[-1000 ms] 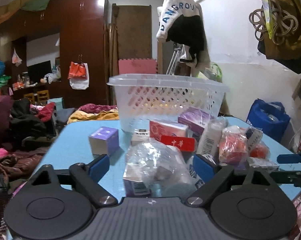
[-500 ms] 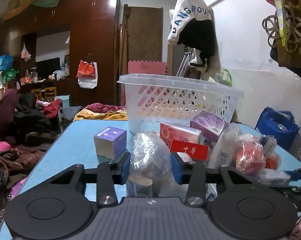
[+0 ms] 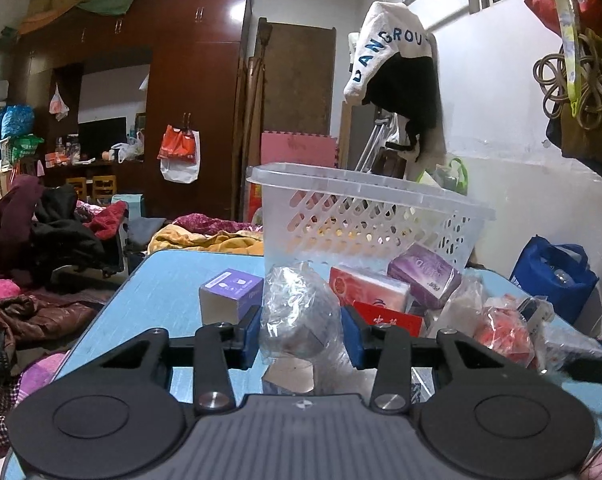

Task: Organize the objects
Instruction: 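Grasp the clear plastic bag with the left tool while the right grasps the white QR-code box, then carry both held items over the white basket and open both tools to drop them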

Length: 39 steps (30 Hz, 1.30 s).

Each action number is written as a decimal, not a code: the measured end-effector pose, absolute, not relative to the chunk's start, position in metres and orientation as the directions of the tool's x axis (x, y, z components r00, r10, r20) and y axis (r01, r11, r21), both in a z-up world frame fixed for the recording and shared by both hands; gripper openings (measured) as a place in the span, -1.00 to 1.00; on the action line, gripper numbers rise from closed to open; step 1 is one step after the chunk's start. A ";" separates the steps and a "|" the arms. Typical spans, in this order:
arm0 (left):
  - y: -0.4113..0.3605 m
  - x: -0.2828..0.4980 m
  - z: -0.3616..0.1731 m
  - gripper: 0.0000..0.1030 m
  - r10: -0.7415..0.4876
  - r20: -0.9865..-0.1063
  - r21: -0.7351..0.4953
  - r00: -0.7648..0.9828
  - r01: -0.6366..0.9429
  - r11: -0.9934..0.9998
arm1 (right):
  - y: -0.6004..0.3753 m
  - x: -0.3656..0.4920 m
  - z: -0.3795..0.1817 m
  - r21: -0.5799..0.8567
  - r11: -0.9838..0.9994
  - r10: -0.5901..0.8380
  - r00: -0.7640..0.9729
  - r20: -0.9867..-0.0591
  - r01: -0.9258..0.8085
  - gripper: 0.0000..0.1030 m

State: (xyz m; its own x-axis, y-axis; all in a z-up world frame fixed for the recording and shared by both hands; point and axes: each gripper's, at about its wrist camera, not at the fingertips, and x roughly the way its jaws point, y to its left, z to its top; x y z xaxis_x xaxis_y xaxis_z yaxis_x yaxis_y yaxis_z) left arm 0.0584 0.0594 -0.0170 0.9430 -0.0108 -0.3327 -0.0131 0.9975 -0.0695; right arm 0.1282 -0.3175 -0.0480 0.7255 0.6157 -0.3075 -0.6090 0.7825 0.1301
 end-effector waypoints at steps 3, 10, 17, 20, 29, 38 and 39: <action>0.060 0.059 -0.010 -0.11 -0.030 -0.321 -0.078 0.946 0.005 0.997 | -0.322 0.131 -0.033 0.144 0.773 0.631 0.728 -0.268 -0.618 -0.12; 0.055 0.109 0.047 -0.11 -0.088 -0.295 -0.118 0.952 0.055 0.991 | -0.282 0.192 0.043 0.085 0.777 0.627 0.754 -0.195 -0.624 -0.12; 0.050 0.203 0.066 -0.11 -0.073 -0.392 -0.144 0.917 0.018 0.989 | -0.226 0.293 0.065 0.047 0.819 0.556 0.770 -0.314 -0.572 -0.11; 0.054 0.237 0.060 -0.06 -0.095 -0.436 -0.202 0.895 0.005 0.979 | -0.219 0.313 0.057 0.046 0.832 0.534 0.776 -0.335 -0.553 -0.06; 0.063 0.172 0.053 1.00 -0.098 -0.323 -0.131 0.941 0.058 0.990 | -0.256 0.251 0.053 0.009 0.809 0.559 0.765 -0.319 -0.588 1.00; 0.091 0.053 -0.010 0.99 -0.097 -0.330 -0.138 0.939 0.054 0.989 | -0.306 0.187 -0.039 0.076 0.796 0.569 0.699 -0.434 -0.601 1.00; 0.091 0.050 -0.016 0.97 -0.096 -0.343 -0.120 0.935 0.057 0.991 | -0.307 0.188 -0.042 0.084 0.794 0.574 0.696 -0.431 -0.603 1.00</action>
State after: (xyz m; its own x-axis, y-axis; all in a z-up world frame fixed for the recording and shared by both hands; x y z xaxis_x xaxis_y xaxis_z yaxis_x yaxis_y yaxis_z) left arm 0.0498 0.0905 -0.0156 0.9345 -0.0955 -0.3428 0.0572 0.9911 -0.1201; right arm 0.1884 -0.3066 -0.0417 0.6963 0.5742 -0.4308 -0.6026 0.7936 0.0837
